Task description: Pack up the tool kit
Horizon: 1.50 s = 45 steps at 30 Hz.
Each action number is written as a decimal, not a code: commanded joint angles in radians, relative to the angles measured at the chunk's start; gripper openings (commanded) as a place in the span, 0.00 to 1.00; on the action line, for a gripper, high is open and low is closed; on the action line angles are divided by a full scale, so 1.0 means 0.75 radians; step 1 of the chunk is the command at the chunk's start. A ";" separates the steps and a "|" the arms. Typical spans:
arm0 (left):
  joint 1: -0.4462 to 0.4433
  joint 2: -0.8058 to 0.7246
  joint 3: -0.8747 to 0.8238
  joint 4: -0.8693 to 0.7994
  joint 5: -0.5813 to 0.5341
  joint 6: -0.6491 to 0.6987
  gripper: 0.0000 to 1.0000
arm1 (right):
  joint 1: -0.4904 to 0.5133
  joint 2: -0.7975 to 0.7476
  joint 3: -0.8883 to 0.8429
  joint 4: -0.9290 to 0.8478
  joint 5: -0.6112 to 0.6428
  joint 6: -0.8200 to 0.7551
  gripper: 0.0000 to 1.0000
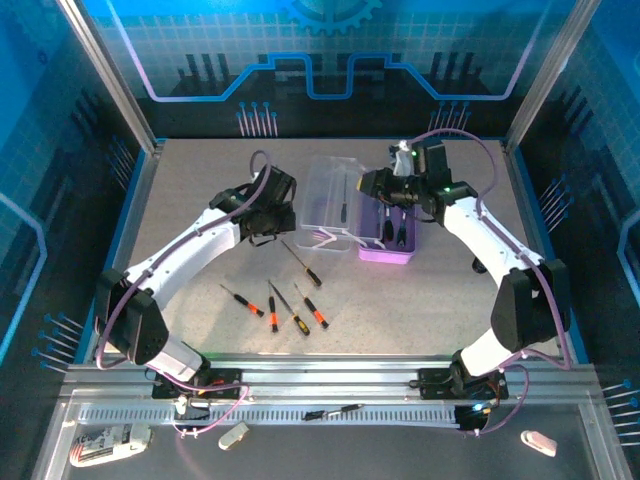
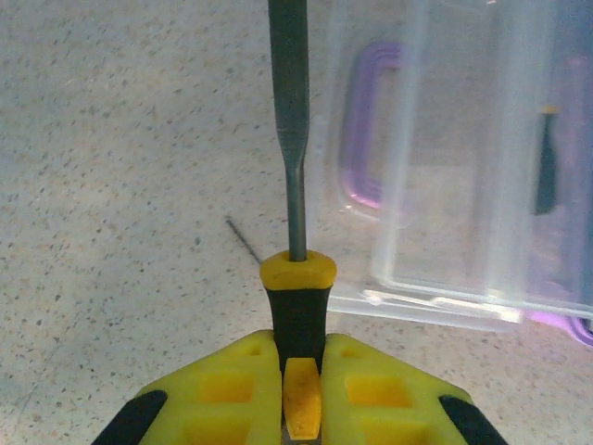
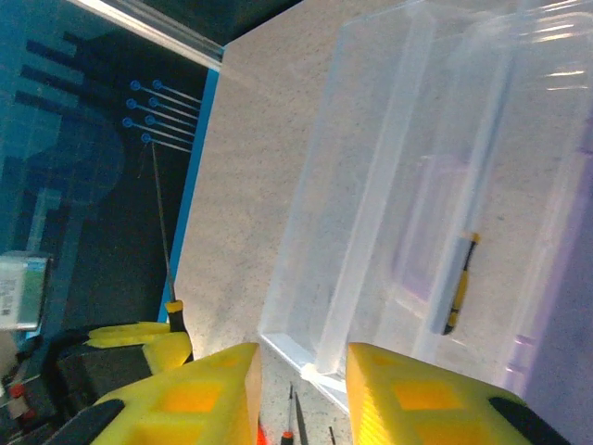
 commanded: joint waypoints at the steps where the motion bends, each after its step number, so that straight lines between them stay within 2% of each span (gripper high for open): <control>1: -0.061 0.021 0.096 -0.044 0.028 0.086 0.09 | 0.051 0.026 0.080 -0.025 -0.025 0.005 0.31; 4: -0.122 0.026 0.081 0.073 0.097 0.156 0.09 | 0.081 0.031 0.101 -0.008 -0.025 0.006 0.32; 11: -0.193 0.042 0.015 0.291 0.271 0.192 0.08 | 0.115 0.033 0.107 0.038 -0.007 0.032 0.34; 25: -0.255 0.069 -0.001 0.350 0.321 0.196 0.07 | 0.123 0.079 0.095 0.070 0.024 0.056 0.34; 31: -0.256 0.057 -0.028 0.376 0.320 0.196 0.07 | 0.127 0.102 0.089 0.078 0.019 0.063 0.25; 37: -0.256 0.044 -0.043 0.391 0.318 0.203 0.07 | 0.127 0.111 0.081 0.093 0.012 0.071 0.21; 42: -0.256 0.035 -0.051 0.392 0.304 0.208 0.08 | 0.126 0.109 0.063 0.118 -0.005 0.082 0.09; 45: -0.255 0.028 -0.065 0.399 0.292 0.205 0.12 | 0.128 0.103 0.055 0.136 -0.014 0.098 0.04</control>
